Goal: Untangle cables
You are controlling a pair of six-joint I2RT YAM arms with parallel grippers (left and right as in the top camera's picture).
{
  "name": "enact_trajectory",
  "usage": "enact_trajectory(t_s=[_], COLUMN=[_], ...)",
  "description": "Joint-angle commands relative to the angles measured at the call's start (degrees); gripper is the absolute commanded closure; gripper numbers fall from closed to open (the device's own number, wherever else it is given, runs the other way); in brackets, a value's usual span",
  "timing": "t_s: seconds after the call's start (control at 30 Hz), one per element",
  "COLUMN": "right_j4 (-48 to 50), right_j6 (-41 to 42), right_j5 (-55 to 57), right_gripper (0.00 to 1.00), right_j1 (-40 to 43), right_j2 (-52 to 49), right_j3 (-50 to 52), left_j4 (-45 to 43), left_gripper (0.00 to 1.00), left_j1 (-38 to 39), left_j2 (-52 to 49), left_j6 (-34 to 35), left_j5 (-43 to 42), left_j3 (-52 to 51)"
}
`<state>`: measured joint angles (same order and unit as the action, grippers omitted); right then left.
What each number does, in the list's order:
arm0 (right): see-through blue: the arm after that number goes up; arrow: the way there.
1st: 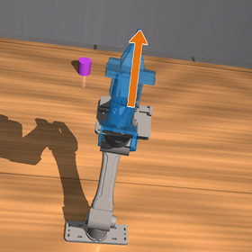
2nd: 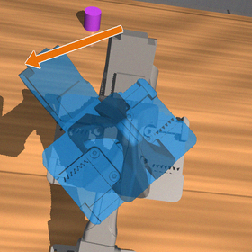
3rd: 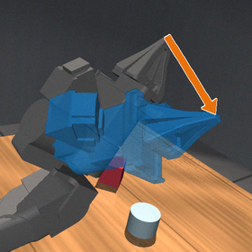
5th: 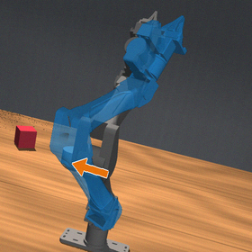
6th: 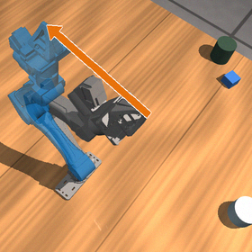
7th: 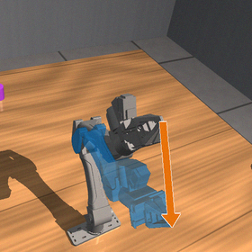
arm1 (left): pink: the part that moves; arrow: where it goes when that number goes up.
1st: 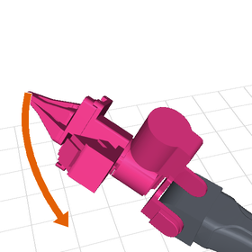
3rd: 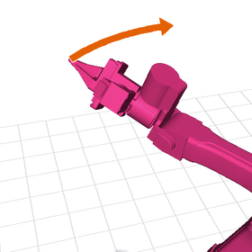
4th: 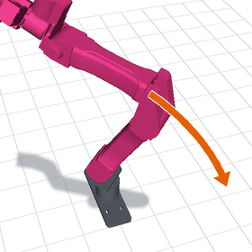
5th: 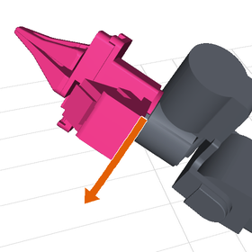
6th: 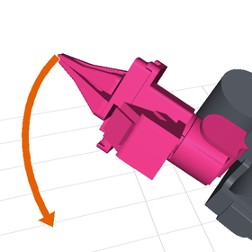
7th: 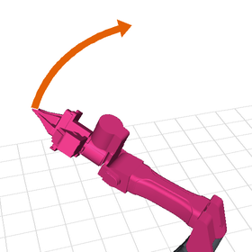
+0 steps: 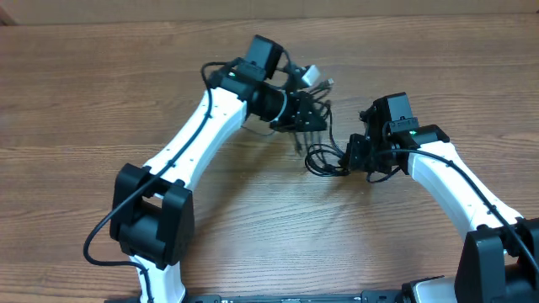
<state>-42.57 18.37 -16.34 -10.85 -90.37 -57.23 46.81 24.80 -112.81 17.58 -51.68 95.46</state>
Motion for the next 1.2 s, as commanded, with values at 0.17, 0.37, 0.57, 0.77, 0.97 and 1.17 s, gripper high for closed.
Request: enact_trajectory(t_s=[0.17,0.37,0.57,0.77,0.97,1.17], right_j4=[-0.9,-0.6,-1.3,1.9,1.9,1.4], right_j6=[-2.1,-2.0,4.4,12.3,19.7,23.5], right_j5=[-7.3,-10.2,-13.4,-13.1,-13.1,-13.1], right_gripper=[0.96,0.35,0.37,0.48,0.51,0.58], right_j1=[0.3,0.3,0.2,-2.6,-4.4,-5.7], right_j2=[0.0,0.0,0.0,-0.1,-0.2,-0.2], right_j3=[-1.6,-1.6,-1.6,-0.4,-0.1,-0.1], left_j4=[3.4,5.7,8.8,6.3,0.6,0.0], left_gripper=[0.96,0.96,0.96,0.96,0.96,0.96], left_j1=[-2.6,-1.3,0.7,1.9,1.7,1.6], left_j2=[1.3,1.3,1.1,1.1,1.1,1.1], left_j6=[-6.3,-7.5,-8.3,-8.8,-8.5,-8.2], left_j5=[10.3,14.9,23.9,15.4,7.0,6.8], left_j3=[1.2,1.0,0.9,0.7,0.7,0.7])
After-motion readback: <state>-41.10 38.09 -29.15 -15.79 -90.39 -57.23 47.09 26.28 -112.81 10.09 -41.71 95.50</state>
